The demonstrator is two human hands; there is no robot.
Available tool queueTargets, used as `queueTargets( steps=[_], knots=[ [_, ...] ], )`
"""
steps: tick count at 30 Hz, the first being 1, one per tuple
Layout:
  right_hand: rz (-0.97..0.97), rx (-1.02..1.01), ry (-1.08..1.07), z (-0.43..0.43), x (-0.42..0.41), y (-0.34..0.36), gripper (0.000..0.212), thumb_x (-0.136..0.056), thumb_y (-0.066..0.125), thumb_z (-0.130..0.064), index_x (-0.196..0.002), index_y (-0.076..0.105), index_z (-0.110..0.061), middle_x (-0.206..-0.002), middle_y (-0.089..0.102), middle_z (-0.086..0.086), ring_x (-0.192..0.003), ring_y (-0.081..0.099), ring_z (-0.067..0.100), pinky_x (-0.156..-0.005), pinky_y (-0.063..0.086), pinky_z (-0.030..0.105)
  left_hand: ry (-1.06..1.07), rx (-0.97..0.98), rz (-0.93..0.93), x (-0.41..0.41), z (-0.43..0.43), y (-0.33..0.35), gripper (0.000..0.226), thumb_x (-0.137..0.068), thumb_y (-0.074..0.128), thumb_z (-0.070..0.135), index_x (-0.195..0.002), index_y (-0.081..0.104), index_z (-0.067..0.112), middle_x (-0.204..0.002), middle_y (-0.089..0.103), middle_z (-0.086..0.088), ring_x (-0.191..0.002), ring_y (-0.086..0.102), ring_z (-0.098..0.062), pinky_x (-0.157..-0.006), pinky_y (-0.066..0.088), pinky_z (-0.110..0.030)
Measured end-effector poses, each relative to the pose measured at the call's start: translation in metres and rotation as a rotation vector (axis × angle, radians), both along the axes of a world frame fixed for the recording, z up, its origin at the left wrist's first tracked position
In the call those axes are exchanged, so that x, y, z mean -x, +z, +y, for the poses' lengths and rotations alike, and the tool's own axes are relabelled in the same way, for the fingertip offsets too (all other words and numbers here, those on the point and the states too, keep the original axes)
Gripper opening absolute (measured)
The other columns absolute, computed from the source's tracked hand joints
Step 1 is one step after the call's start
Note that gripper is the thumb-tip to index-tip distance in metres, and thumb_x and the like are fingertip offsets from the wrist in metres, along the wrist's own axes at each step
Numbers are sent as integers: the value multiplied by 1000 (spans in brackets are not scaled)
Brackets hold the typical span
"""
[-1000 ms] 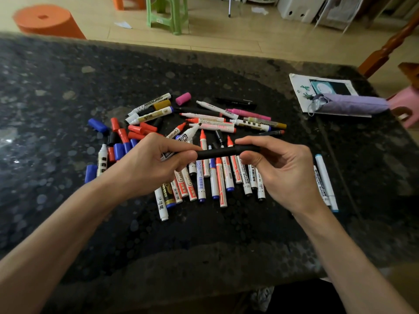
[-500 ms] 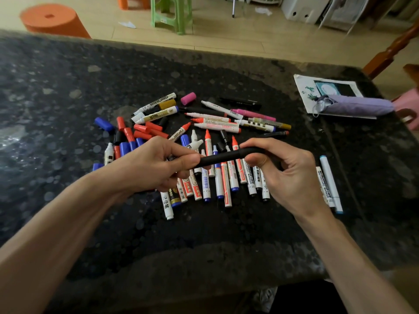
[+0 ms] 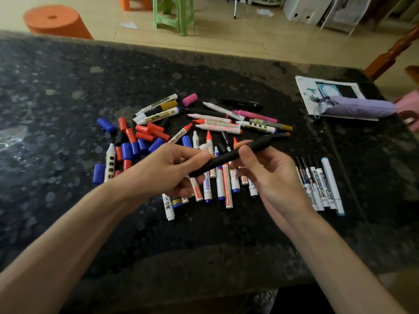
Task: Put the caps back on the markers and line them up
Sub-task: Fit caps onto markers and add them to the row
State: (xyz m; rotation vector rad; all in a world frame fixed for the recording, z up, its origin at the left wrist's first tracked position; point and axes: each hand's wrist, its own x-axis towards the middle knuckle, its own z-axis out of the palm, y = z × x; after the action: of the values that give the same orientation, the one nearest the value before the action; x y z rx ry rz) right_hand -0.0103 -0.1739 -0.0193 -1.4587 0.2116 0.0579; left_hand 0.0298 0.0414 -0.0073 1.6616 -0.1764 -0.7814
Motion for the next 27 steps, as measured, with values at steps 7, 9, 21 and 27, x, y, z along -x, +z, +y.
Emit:
queueTargets(
  steps=[7, 9, 21, 27],
  knots=[
    [-56, 272, 145, -11, -4, 0, 24, -108, 50, -31, -107, 65, -12, -83, 70, 2, -85, 70, 18, -86, 58, 40, 113, -74, -282, -4, 6, -11, 30, -108, 45, 30, -121, 71, 37, -64, 49, 10, -58, 51, -10, -49, 37, -22],
    [-66, 405, 292, -7, -1, -4, 28, -108, 47, -36, -102, 65, -16, -70, 55, 0, -66, 58, 20, -66, 57, 38, 148, -56, -313, -2, 0, -9, 27, -105, 49, 36, -121, 71, 35, -62, 46, 8, -57, 49, -7, -49, 37, -21],
    [-174, 708, 441, -6, 2, -9, 18, -105, 58, -39, -118, 69, -33, -82, 67, -2, -75, 65, 17, -68, 52, 39, 209, -76, -353, -2, -4, -9, 18, -94, 66, 31, -109, 77, 31, -90, 78, 1, -55, 69, -18, -43, 44, -20],
    [-140, 836, 495, -1, 3, -5, 16, -110, 46, -42, -117, 57, -34, -74, 57, -8, -63, 54, 10, -57, 43, 31, 218, -74, -310, 0, -6, -10, 18, -88, 73, 36, -105, 79, 35, -77, 77, -5, -51, 59, -18, -44, 41, -16]
  ],
)
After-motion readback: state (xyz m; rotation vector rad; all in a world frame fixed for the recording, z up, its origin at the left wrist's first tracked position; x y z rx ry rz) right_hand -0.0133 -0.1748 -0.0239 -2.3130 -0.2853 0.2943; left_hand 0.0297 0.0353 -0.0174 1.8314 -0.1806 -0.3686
